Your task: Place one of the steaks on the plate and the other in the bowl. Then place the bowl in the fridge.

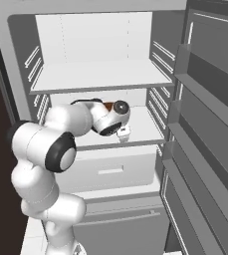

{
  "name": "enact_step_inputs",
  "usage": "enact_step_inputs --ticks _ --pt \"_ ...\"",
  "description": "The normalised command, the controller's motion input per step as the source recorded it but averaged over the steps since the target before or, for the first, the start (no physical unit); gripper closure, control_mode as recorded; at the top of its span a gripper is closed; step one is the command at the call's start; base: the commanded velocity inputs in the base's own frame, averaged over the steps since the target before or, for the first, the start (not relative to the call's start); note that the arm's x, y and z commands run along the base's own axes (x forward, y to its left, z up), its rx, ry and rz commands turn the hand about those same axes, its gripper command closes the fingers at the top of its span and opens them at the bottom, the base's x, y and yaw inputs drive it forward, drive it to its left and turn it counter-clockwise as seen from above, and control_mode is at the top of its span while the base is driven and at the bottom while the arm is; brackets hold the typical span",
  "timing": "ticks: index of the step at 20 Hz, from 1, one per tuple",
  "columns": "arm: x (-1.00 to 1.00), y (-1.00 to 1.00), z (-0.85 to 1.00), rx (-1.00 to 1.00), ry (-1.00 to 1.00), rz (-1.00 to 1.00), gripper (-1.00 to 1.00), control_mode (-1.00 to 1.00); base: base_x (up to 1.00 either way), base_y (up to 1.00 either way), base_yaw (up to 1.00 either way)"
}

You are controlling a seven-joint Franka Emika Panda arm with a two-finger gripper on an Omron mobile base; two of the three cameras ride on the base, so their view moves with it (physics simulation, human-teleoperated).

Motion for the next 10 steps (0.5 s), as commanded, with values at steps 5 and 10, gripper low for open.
enact_step_inputs --ticks 5,10 --pt "0.26 0.00 -0.12 0.00 0.00 0.00 -1.00 -1.00 0.00 0.00 0.00" --pt "0.02 0.00 -0.05 0.00 0.00 0.00 -1.00 -1.00 0.00 0.00 0.00"
